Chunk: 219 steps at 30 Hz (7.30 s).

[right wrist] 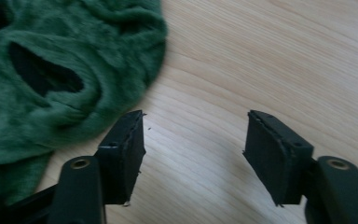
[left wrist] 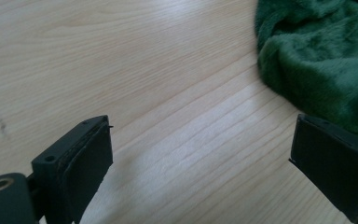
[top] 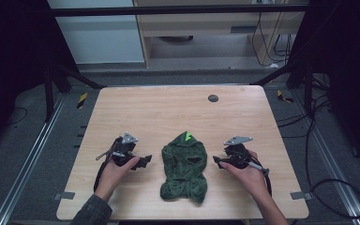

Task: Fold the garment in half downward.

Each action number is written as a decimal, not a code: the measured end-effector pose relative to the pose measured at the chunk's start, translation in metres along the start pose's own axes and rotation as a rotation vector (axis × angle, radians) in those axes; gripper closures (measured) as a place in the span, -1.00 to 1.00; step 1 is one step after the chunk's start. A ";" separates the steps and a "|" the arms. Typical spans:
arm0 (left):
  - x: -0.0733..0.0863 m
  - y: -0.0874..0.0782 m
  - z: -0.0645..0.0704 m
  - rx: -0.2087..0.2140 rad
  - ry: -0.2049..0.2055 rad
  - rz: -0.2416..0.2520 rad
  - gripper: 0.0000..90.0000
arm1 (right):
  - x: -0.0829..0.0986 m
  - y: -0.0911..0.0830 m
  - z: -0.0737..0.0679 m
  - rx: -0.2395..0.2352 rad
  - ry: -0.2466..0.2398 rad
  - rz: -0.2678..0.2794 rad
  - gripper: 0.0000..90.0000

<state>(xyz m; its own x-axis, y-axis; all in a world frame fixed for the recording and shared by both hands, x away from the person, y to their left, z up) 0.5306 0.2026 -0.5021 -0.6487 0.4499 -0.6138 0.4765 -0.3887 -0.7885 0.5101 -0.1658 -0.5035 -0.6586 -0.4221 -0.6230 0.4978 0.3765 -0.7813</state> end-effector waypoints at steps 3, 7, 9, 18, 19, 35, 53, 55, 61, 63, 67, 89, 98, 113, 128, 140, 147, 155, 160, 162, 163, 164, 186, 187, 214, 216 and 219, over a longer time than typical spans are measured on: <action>-0.015 0.002 0.006 0.030 0.024 -0.013 -0.83 | -0.008 0.000 -0.004 -0.008 -0.038 -0.005 0.02; -0.025 0.004 0.011 0.040 0.046 -0.027 -0.73 | -0.017 0.001 -0.008 -0.029 -0.057 -0.009 0.19; -0.031 0.006 0.014 0.041 0.060 -0.032 -0.64 | -0.024 0.003 -0.009 -0.048 -0.077 -0.017 0.34; -0.058 0.013 0.024 0.068 0.082 -0.010 -0.21 | -0.043 0.020 -0.015 -0.085 -0.077 -0.020 0.56; -0.058 0.013 0.024 0.068 0.082 -0.010 -0.19 | -0.043 0.020 -0.015 -0.085 -0.077 -0.020 0.56; -0.070 0.034 0.034 0.044 0.109 -0.019 -0.28 | -0.054 0.053 -0.021 -0.091 -0.039 -0.075 0.21; -0.059 0.046 0.028 0.074 0.087 -0.066 -0.18 | -0.055 0.057 -0.024 -0.120 -0.086 -0.087 0.70; -0.058 0.049 0.029 0.077 0.103 -0.086 -0.15 | -0.055 0.057 -0.024 -0.124 -0.088 -0.090 0.70; -0.056 0.054 0.035 0.129 0.101 -0.109 0.13 | -0.056 0.057 -0.024 -0.125 -0.093 -0.105 0.74; -0.056 0.054 0.036 0.137 0.110 -0.114 0.27 | -0.056 0.057 -0.024 -0.128 -0.092 -0.106 0.75; -0.054 0.052 0.039 0.157 0.135 -0.129 0.48 | -0.057 0.057 -0.025 -0.129 -0.102 -0.114 0.78; -0.054 0.051 0.044 0.168 0.170 -0.145 0.79 | -0.057 0.057 -0.024 -0.135 -0.094 -0.115 0.82; -0.058 0.046 0.042 0.164 0.170 -0.140 0.83 | -0.064 0.052 -0.025 -0.134 -0.129 -0.114 0.89; -0.088 0.017 0.032 0.102 0.177 -0.074 0.84 | -0.108 0.019 -0.021 -0.111 -0.156 -0.021 0.89; -0.103 0.005 0.029 0.058 0.190 -0.036 0.85 | -0.127 0.011 -0.020 -0.096 -0.169 0.005 0.89; -0.121 -0.002 0.025 0.034 0.191 0.001 0.85 | -0.141 0.003 -0.013 -0.080 -0.162 0.034 0.89; -0.127 -0.003 0.022 0.024 0.179 0.015 0.84 | -0.147 0.005 -0.011 -0.069 -0.163 0.035 0.89; -0.114 -0.006 0.029 0.024 0.201 0.037 0.84 | -0.138 0.003 -0.016 -0.052 -0.201 0.047 0.89; -0.101 -0.007 0.037 0.027 0.224 0.034 0.84 | -0.123 0.002 -0.024 -0.056 -0.219 0.050 0.89; -0.096 -0.007 0.040 0.028 0.234 0.034 0.84 | -0.115 0.000 -0.029 -0.060 -0.230 0.054 0.89; -0.094 -0.008 0.041 0.028 0.235 0.033 0.84 | -0.115 0.000 -0.029 -0.060 -0.230 0.054 0.89; -0.091 -0.008 0.041 0.031 0.229 0.035 0.84 | -0.113 0.000 -0.030 -0.063 -0.234 0.058 0.88; -0.072 -0.011 0.051 0.049 0.226 0.059 0.82 | -0.077 -0.013 -0.053 -0.092 -0.281 0.082 0.87; -0.076 -0.011 0.050 0.047 0.225 0.061 0.82 | -0.078 -0.015 -0.051 -0.090 -0.277 0.087 0.87; -0.028 -0.005 0.071 0.067 0.232 0.094 0.77 | -0.050 -0.014 -0.062 -0.094 -0.321 0.059 0.80; -0.025 -0.004 0.073 0.068 0.238 0.091 0.75 | -0.048 -0.014 -0.064 -0.097 -0.326 0.058 0.79; -0.020 -0.002 0.075 0.071 0.239 0.087 0.72 | -0.043 -0.013 -0.066 -0.102 -0.326 0.057 0.77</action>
<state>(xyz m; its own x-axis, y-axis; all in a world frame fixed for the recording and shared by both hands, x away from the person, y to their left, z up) 0.4983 0.1343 -0.4851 -0.4445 0.5863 -0.6773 0.4762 -0.4858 -0.7330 0.4949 -0.0982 -0.4635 -0.4078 -0.6332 -0.6578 0.4588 0.4808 -0.7472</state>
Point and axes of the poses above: each handheld gripper's, and its own axes: y roughly forward along the jaws, x roughly out of its underside, z roughly to its right, the point moved 3 cm from there along y, roughly forward along the jaws, and after that the axes turned 6 degrees about -z, right-handed, at the moved point
